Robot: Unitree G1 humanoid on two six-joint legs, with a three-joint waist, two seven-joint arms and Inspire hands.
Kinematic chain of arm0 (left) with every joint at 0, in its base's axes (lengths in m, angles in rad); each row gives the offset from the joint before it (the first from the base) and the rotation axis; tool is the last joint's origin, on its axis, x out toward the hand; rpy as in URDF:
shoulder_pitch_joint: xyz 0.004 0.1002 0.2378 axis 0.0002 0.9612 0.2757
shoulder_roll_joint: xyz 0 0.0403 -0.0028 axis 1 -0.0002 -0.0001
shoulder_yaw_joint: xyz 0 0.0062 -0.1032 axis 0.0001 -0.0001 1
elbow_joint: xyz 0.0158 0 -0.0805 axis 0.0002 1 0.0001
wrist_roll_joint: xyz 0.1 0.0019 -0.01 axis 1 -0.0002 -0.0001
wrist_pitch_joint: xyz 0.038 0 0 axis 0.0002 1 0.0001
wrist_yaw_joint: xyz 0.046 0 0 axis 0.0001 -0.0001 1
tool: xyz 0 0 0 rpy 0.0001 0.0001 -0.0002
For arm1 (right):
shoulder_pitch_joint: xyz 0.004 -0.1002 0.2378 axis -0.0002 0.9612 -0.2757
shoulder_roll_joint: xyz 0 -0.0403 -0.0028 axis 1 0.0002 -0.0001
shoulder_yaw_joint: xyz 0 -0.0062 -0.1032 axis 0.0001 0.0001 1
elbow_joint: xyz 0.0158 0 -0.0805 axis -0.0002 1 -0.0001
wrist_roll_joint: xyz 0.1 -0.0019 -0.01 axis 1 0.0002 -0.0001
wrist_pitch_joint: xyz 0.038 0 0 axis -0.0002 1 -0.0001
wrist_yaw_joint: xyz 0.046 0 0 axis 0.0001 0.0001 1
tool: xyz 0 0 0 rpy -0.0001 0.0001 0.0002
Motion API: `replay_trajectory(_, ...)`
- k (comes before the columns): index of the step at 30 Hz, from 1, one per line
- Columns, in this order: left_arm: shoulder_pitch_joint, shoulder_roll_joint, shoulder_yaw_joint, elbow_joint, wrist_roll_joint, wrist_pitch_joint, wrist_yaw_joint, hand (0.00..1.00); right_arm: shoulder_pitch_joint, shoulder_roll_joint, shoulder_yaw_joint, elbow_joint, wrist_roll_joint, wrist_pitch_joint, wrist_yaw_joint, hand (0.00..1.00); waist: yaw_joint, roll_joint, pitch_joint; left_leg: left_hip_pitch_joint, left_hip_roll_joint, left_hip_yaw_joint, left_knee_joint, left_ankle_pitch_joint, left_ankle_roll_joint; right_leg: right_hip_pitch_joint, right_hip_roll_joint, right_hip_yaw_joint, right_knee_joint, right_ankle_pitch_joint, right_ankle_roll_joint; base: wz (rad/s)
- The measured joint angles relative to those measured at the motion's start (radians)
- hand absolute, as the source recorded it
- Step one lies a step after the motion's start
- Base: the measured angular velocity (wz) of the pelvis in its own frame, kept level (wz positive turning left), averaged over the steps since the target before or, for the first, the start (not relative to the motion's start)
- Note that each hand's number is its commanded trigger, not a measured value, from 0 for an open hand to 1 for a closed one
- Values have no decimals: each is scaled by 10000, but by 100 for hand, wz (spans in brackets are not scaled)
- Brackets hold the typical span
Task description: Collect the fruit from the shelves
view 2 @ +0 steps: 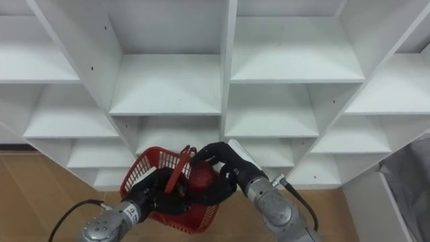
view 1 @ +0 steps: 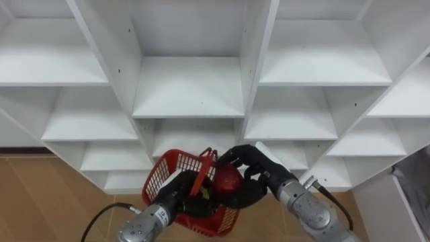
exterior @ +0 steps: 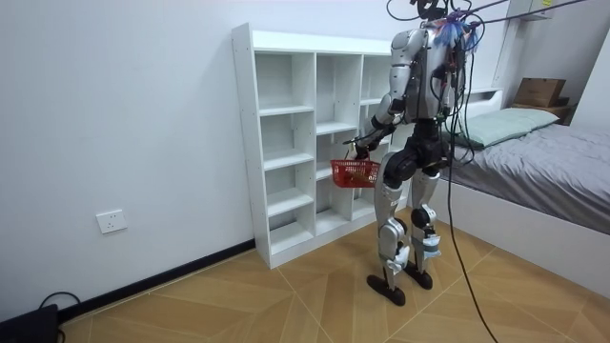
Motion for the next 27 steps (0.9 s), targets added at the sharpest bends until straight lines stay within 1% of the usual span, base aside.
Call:
replay_trajectory(4,-22,76,32,-291,-7,0,0,100,10,-14,-2,77,-106,1,3,0,-1,-2,0,-12,-2,1,4,0,0,-7,-2,-5,-11,0,0,0)
replay_trajectory(12,-26,80,200,-749,-34,0,2,100,20,-57,-12,94,-314,12,102,0,-6,-3,-3,2,2,8,4,0,0,-12,0,-6,-10,1,-1,0)
replay_trajectory(15,-31,-12,190,-1112,-48,-4,-25,100,13,-2,-17,42,-305,13,228,0,0,-1,-8,42,3,13,2,0,0,-4,1,-5,-8,1,-1,0)
replay_trajectory(16,-30,-38,182,-1125,-50,-13,-35,100,12,95,-13,41,-309,12,261,0,-7,-2,-10,77,7,22,-6,0,0,3,3,-2,-11,1,-1,0)
replay_trajectory(19,-29,-103,180,-1128,-54,-17,-81,100,15,203,0,43,-305,12,345,0,-1,1,-13,80,9,27,-10,0,-1,28,2,-8,-9,3,-5,0)
replay_trajectory(27,-4,-85,191,-1134,-48,-1,-230,100,26,185,2,39,-262,9,351,0,38,0,-19,72,10,24,-6,1,-1,48,5,6,11,5,-6,0)
